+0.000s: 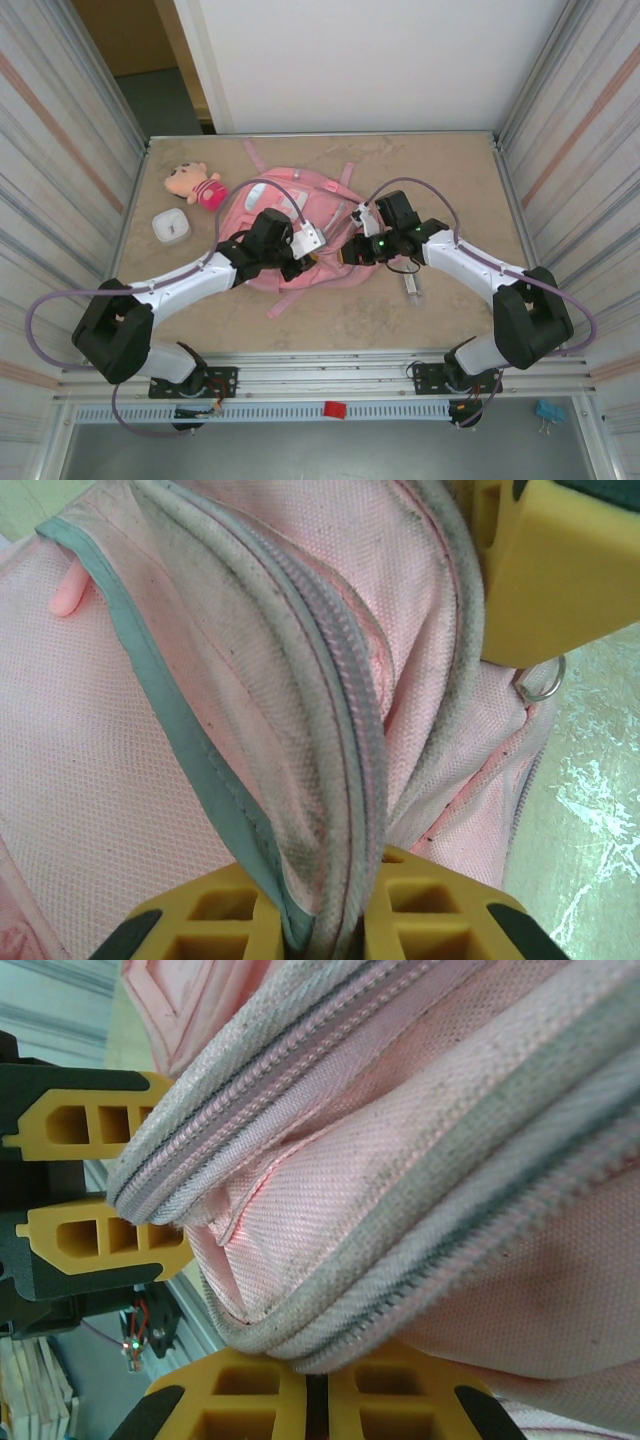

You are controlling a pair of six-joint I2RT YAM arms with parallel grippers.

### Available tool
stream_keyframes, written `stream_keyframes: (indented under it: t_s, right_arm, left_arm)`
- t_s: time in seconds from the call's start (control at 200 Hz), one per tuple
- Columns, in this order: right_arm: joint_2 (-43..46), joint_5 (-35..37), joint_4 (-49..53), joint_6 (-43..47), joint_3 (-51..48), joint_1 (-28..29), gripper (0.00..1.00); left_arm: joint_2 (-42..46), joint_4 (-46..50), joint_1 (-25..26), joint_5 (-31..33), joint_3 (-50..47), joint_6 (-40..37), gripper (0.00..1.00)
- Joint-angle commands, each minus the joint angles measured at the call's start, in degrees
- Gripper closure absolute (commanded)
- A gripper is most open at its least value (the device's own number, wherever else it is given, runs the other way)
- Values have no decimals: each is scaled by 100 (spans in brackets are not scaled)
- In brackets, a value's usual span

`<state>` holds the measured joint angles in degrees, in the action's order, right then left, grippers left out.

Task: Pack the student bag

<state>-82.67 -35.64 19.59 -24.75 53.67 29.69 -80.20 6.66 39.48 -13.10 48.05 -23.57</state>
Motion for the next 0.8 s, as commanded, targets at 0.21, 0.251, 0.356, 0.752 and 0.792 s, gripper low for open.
stream_keyframes:
  t_s: [0.21,0.251,0.356,0.752,0.792]
  right_arm:
    - [375,-17,363,491,-6,-447,100]
    - [382,10,395,515,-3,-444,100]
    - [414,220,365,360,-40,-388,100]
    - [572,890,39,-73,-198,77,100]
    - [607,948,64,-67,-200,134,100]
  left_arm:
    - [516,665,-320,405,-402,172,84]
    - [517,698,-336,405,-389,167,84]
    - [511,807,-345,282,-250,506,71]
    - [2548,2433,-345,1777,-993,7143,22]
    - [2819,2321,-347,1819,-1304,7542,22]
